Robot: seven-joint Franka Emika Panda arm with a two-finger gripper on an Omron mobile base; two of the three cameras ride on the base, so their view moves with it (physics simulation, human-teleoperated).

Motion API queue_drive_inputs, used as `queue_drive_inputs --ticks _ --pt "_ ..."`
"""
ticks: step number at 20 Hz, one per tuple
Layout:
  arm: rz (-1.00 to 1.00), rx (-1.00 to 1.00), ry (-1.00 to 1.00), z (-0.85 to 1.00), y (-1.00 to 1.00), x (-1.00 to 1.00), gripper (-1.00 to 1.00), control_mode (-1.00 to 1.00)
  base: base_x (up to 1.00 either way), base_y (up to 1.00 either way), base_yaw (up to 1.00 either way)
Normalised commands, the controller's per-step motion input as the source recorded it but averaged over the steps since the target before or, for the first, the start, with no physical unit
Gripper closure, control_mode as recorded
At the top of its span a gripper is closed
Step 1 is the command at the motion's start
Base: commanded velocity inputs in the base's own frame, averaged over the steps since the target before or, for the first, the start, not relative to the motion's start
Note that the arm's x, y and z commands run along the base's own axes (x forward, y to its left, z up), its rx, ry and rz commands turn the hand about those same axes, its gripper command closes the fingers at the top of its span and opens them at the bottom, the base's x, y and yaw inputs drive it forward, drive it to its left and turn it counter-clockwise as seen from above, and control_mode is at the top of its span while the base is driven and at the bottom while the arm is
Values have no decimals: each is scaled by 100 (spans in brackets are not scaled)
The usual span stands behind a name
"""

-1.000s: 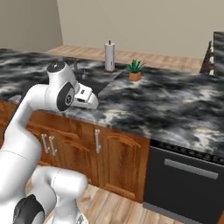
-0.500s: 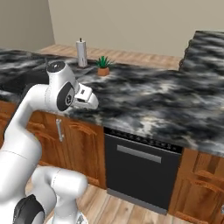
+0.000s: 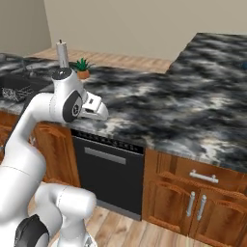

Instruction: Pick the teapot and strainer and place them in the sink. Then turn on the water.

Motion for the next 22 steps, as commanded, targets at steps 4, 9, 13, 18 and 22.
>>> queue_drive_inputs --ticks 4,9,13,18,22 --pt "0 0 0 0 0 0 -100 100 -18 -100 0" --pt "0 0 0 0 0 0 -100 100 -11 -100 2" --pt "0 0 0 0 0 0 -100 100 -7 -100 8" --pt "0 0 0 0 0 0 -100 100 -10 -95 20" --pt "0 0 0 0 0 0 -100 100 -8 -79 37"
